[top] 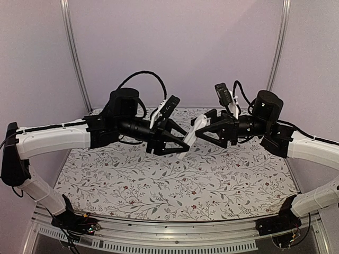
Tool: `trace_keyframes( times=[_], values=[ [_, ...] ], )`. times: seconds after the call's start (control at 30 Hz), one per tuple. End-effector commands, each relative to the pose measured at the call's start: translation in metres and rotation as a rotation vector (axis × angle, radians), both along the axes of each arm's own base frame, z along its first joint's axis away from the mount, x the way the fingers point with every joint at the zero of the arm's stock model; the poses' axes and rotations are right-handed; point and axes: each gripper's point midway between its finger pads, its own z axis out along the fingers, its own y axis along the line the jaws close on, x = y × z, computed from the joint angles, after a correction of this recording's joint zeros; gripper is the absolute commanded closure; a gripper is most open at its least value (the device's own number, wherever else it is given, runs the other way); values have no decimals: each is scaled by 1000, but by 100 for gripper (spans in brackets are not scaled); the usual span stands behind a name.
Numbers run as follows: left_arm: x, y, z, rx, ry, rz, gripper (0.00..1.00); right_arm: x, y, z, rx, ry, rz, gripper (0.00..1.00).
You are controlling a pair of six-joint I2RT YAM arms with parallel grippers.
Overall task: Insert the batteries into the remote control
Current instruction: Pass from the left arm to the right
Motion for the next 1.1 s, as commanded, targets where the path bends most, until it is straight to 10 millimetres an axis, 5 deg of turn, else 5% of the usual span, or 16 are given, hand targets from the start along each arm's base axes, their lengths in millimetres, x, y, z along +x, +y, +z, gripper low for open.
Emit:
trace_keyframes(
  times=[0.0,0.33,0.53,0.6,0.63,0.87,1.07],
  values=[
    [5,2,1,-27,-16,23,72,-4,9,9,11,-12,27,25],
    [21,10,-7,-19,0,99,68,5,18,2,-21,44,19,61],
    [48,22,-12,8,12,268,24,24,22,-14,-123,116,-62,72],
    [64,35,-17,35,24,371,2,38,21,-28,-204,144,-128,74],
    [74,44,-19,45,29,441,1,45,20,-39,-265,165,-167,74],
    [146,132,-41,107,146,950,0,83,15,-100,-591,224,-325,77],
    [157,163,-65,201,201,1069,0,108,15,-153,-891,246,-401,78]
  ],
)
